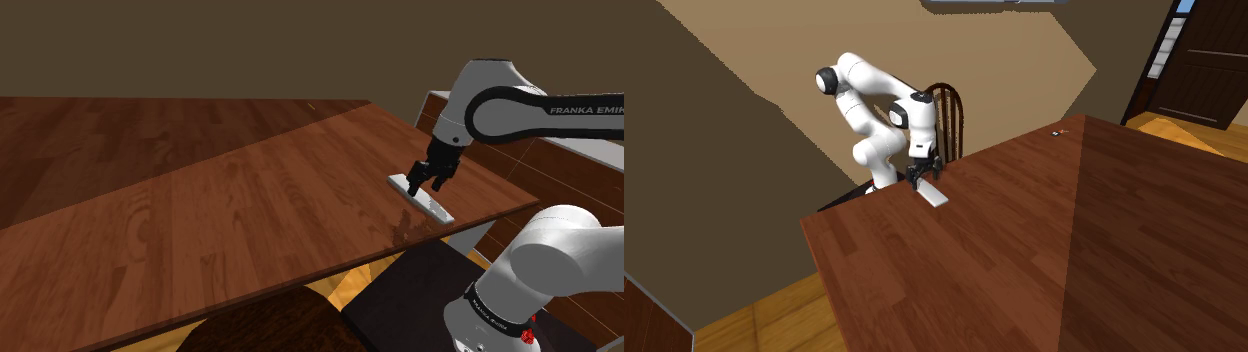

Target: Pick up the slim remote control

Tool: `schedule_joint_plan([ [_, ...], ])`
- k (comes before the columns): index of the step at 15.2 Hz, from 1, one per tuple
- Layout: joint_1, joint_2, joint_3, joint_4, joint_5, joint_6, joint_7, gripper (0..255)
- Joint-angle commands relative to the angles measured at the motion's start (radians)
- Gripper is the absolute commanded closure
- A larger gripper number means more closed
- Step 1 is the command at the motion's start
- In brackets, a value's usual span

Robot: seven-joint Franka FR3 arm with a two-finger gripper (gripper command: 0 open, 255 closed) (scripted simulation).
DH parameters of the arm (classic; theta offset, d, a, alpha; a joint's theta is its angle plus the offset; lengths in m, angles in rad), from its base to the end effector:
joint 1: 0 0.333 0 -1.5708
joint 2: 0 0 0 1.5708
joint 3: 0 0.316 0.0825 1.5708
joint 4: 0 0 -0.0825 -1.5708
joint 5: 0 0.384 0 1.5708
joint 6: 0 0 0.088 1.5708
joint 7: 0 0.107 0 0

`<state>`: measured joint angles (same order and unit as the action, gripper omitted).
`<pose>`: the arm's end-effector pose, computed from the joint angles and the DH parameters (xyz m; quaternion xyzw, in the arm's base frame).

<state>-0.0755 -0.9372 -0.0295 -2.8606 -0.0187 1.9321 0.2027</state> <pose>0.2705 -0.0287 0.4251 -0.9895 0.1441 -0.0041 0.0034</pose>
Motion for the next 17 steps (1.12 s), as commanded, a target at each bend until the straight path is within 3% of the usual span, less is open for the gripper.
schedule_joint_plan([
  [1,-0.001,0.011,-0.001,-0.025,-0.001,0.037,0.0,0],
  [5,-0.001,0.019,-0.001,-0.043,-0.001,0.062,0.0,0],
  [6,0.0,0.02,-0.001,-0.042,-0.001,0.062,0.001,255],
  [17,0.0,0.009,-0.001,-0.02,-0.001,0.03,0.0,255],
])
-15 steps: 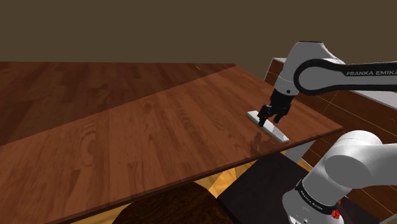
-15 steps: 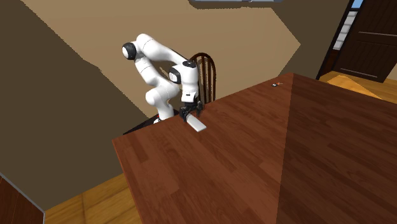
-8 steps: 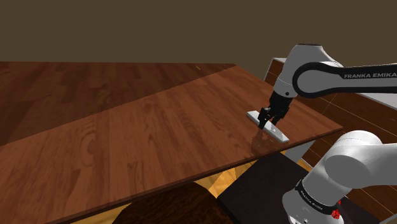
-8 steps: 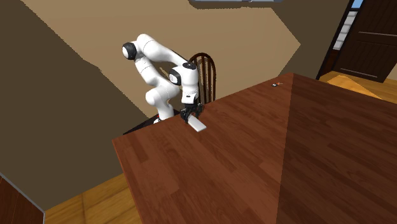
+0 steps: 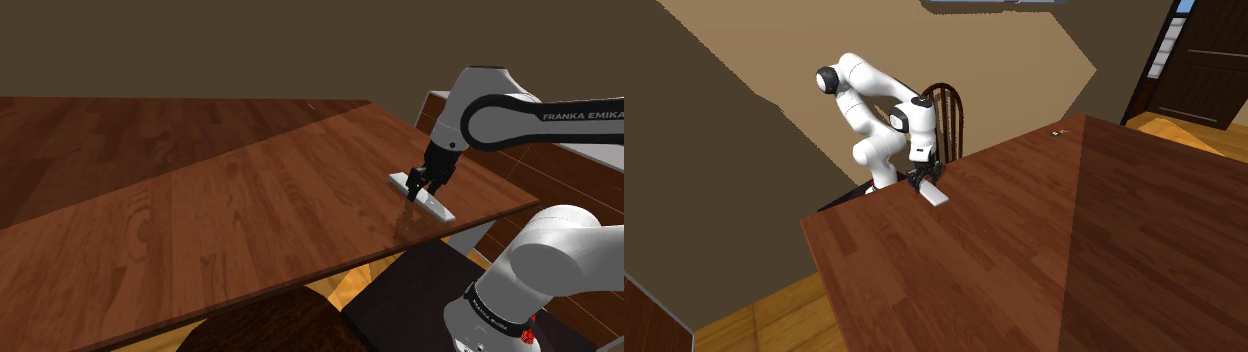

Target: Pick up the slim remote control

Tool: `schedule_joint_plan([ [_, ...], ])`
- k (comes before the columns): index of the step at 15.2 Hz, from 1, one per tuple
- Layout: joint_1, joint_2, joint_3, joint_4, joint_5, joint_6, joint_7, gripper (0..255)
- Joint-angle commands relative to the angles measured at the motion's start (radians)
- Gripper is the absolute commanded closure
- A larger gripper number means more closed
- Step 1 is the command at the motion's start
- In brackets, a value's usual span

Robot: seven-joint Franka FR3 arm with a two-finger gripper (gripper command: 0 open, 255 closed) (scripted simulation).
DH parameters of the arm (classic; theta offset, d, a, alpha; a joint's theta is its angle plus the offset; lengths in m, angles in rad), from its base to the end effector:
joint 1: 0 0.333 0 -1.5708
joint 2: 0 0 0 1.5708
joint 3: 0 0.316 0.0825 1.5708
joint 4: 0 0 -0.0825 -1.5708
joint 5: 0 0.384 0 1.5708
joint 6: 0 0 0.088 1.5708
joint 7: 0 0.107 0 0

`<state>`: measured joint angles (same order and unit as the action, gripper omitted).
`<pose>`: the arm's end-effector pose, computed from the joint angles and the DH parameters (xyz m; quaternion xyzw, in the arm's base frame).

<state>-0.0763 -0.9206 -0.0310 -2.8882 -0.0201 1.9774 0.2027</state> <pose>0.2720 -0.0292 0.4114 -0.9895 0.1445 -0.0047 0.0033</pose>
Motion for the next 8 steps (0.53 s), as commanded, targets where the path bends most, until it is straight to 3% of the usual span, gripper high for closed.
schedule_joint_plan([
  [1,0.001,-0.011,0.001,0.02,0.001,-0.031,0.001,255],
  [8,0.002,-0.028,0.003,0.106,0.003,-0.134,0.001,255],
])
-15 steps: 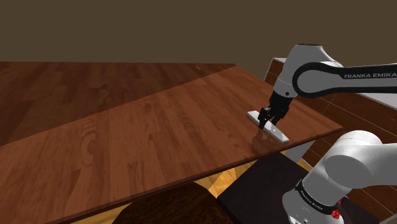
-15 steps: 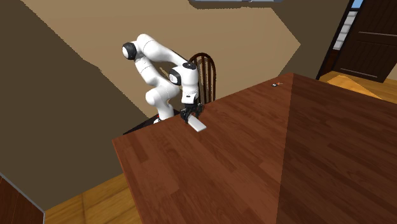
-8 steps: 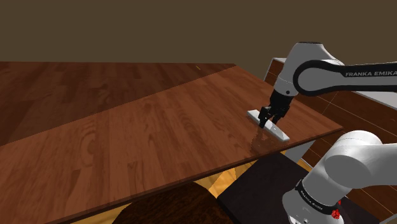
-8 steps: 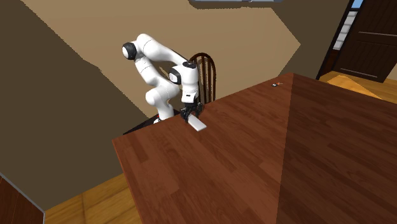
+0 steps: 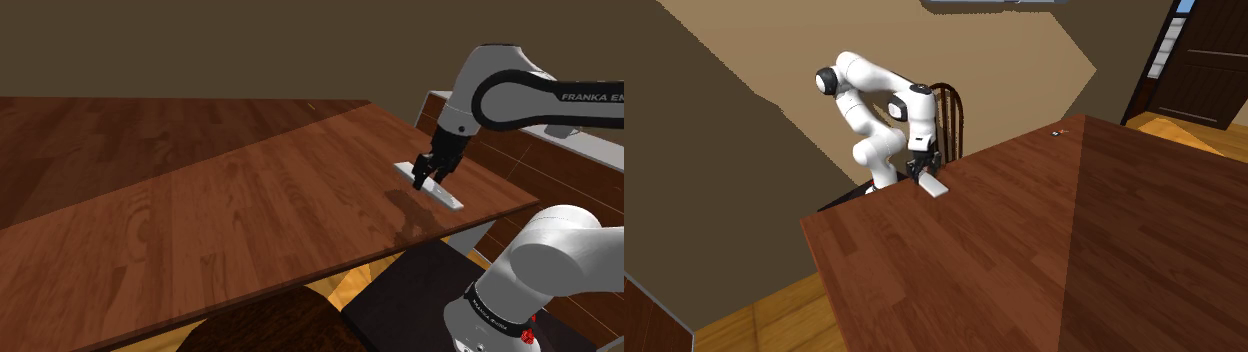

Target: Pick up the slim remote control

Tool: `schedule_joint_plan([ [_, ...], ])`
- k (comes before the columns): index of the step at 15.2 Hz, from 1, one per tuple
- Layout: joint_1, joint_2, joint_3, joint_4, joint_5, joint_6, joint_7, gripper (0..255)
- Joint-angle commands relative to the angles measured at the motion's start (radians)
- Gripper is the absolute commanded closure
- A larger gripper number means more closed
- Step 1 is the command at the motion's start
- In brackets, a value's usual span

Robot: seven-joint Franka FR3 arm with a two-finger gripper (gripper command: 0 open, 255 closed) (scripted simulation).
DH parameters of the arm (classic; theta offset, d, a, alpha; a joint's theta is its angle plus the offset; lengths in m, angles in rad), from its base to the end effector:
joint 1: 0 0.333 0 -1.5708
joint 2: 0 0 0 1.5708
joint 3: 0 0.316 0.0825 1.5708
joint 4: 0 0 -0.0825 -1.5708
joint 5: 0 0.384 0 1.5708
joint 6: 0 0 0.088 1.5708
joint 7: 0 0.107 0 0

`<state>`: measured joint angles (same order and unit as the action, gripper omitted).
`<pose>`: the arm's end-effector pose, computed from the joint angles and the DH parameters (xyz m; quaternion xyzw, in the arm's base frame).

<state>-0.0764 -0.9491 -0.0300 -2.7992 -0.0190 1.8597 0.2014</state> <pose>0.2705 -0.0298 0.4513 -0.9895 0.1445 -0.0046 0.0033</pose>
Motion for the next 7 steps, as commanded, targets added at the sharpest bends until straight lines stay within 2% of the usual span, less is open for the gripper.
schedule_joint_plan([
  [1,0.002,0.0,0.003,0.03,0.002,-0.031,0.002,255],
  [7,0.002,-0.001,0.004,0.086,0.004,-0.087,0.002,255],
])
